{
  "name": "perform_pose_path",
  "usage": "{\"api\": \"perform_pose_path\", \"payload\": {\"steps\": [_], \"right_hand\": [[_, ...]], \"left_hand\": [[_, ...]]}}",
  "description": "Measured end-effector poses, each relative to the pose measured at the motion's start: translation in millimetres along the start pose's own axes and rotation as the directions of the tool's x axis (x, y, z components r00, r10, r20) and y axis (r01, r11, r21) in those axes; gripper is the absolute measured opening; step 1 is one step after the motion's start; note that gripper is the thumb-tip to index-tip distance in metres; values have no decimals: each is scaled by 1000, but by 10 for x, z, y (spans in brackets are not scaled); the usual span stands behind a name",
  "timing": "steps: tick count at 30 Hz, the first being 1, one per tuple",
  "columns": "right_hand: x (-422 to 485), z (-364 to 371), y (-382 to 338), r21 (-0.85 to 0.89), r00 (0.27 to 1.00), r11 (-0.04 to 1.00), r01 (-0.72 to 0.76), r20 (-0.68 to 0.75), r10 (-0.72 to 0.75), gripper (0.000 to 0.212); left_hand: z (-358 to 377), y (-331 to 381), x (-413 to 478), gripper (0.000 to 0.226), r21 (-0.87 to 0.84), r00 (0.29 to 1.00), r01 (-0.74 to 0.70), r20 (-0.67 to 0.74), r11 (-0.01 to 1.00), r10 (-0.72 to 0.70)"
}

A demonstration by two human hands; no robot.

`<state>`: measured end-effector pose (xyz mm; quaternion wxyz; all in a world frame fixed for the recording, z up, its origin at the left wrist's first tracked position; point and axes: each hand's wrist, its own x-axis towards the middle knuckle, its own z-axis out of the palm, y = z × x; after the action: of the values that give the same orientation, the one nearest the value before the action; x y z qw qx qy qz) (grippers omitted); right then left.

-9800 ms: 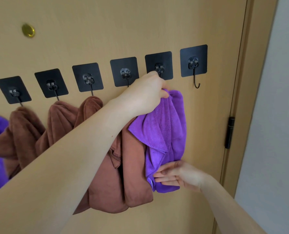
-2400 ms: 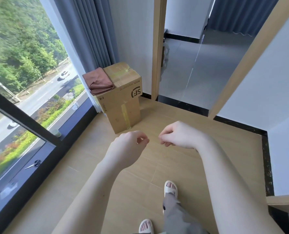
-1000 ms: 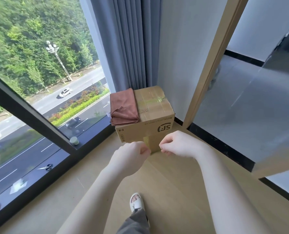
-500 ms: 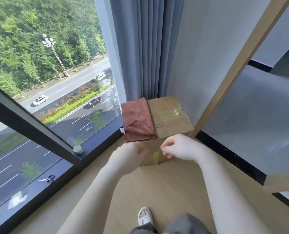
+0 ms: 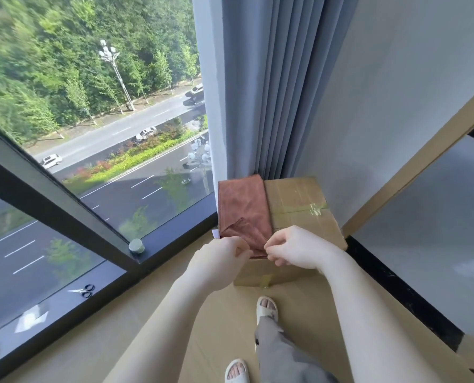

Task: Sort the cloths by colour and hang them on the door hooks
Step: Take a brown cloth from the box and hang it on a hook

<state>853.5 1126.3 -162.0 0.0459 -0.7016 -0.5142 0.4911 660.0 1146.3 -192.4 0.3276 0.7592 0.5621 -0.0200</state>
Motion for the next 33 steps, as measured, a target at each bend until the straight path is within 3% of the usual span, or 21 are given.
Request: {"api": "perform_pose_path", "payload": {"steps": [5,11,18,24,29,33], "right_hand": [[497,-309,-54,4,1000,1000,14,13,-14,22],[1179,-699,-25,20,1000,1000,24,-5,-23,22],[2082,-958,-7,-137,998,989,62,-6,-63,26],[2811,-983,2,-275,997,960,55,71,-36,48],[3437,-996,16,-358,998,934,15,56,6,57],[3830,-1038,37,-435,998,900,-18,42,40,59]], "left_hand": [[-88,-17,478,24,-114,999,34,27,993,-32],[-170,-3,1207,23,-132,992,129,16,983,-128],[-203,-32,2117,25,-92,972,235,0,968,-236],[-267,-290,2803,27,31,957,278,73,960,-280],[-206,-614,3301,27,22,939,329,103,944,-329],[-92,-859,3558,41,35,928,348,130,937,-349]]}}
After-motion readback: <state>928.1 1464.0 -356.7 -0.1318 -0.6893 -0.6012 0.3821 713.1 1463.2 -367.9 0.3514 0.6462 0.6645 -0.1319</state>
